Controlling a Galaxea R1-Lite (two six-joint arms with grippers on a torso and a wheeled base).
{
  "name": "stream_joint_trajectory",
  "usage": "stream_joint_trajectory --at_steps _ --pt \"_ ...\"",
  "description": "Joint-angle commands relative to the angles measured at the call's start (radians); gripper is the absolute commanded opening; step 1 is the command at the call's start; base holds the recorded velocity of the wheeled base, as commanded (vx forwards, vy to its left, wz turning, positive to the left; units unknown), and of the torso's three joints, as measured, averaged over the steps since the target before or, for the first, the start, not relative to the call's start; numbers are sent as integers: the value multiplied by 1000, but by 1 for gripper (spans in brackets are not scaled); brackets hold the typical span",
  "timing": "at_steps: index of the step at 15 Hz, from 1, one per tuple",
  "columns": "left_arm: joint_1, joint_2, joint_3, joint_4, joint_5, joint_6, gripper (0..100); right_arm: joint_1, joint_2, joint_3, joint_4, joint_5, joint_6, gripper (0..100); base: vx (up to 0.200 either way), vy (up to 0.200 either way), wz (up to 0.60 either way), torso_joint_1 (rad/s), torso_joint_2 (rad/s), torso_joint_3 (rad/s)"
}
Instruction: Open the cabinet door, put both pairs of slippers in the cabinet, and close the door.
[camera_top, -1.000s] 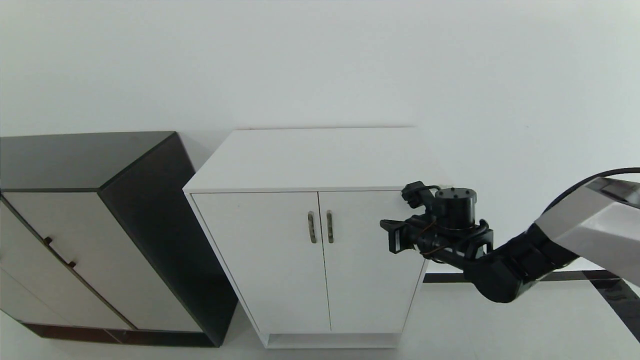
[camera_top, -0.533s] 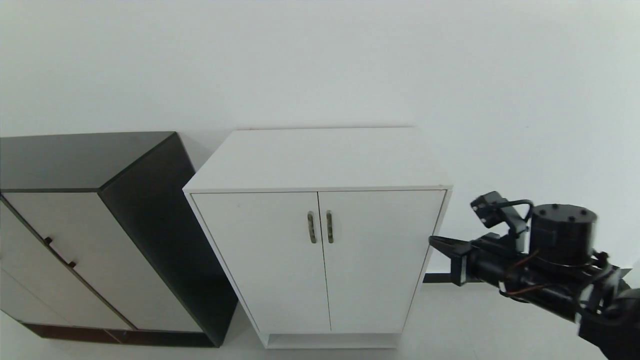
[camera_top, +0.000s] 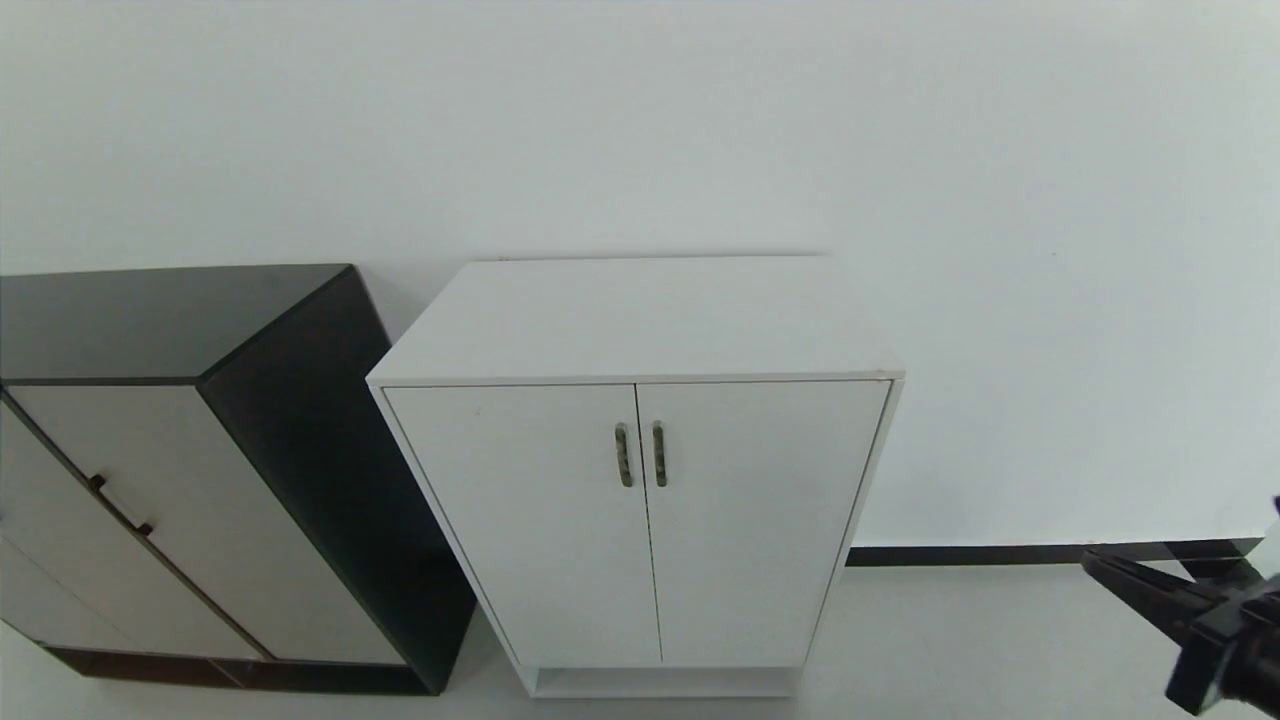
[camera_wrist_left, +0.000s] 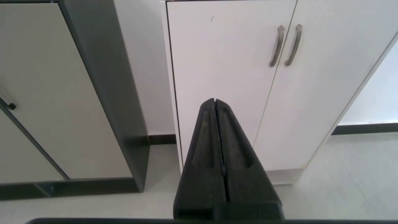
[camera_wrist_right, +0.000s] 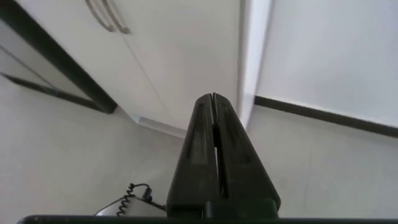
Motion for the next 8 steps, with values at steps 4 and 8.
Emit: stream_joint_trajectory --at_steps 4,8 --pt "0 1 0 0 0 0 0 -224 -730 4 710 -46 -27 0 0 0 0 0 0 0" --pt "0 1 0 0 0 0 0 -224 -929 -2 898 -166 -28 0 0 0 0 0 0 0"
